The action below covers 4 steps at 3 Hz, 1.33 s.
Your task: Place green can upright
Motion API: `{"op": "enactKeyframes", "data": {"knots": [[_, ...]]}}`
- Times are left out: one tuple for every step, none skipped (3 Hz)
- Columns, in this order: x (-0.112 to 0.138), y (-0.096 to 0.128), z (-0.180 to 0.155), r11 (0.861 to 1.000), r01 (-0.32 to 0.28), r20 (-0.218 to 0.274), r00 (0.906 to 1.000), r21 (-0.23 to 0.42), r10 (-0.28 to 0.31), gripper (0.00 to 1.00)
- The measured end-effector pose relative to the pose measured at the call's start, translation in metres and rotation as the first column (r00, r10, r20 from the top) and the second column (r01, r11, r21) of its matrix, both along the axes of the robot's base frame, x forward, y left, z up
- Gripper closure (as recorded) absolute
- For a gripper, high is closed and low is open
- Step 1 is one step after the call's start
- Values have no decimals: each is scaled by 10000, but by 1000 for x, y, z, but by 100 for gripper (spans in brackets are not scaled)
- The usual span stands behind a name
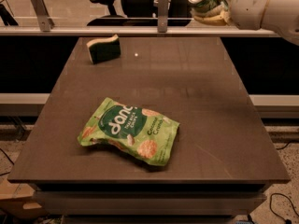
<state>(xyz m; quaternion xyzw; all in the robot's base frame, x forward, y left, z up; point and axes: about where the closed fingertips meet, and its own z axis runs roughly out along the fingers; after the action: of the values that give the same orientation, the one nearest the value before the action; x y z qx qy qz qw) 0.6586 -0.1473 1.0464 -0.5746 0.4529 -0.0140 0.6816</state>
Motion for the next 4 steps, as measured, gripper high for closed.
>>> {"op": "enactKeyframes", "data": {"knots": [[3,-7,-11,9986,506,896,9948,-163,-490,100],[3,-14,-4,9968,769,2545,9647,-237,-684,100],[0,-17,4,9941,855,4162,9079,-673,-499,100],[-1,-9,9,9901,899,4764,8788,-1080,-278,100]]}}
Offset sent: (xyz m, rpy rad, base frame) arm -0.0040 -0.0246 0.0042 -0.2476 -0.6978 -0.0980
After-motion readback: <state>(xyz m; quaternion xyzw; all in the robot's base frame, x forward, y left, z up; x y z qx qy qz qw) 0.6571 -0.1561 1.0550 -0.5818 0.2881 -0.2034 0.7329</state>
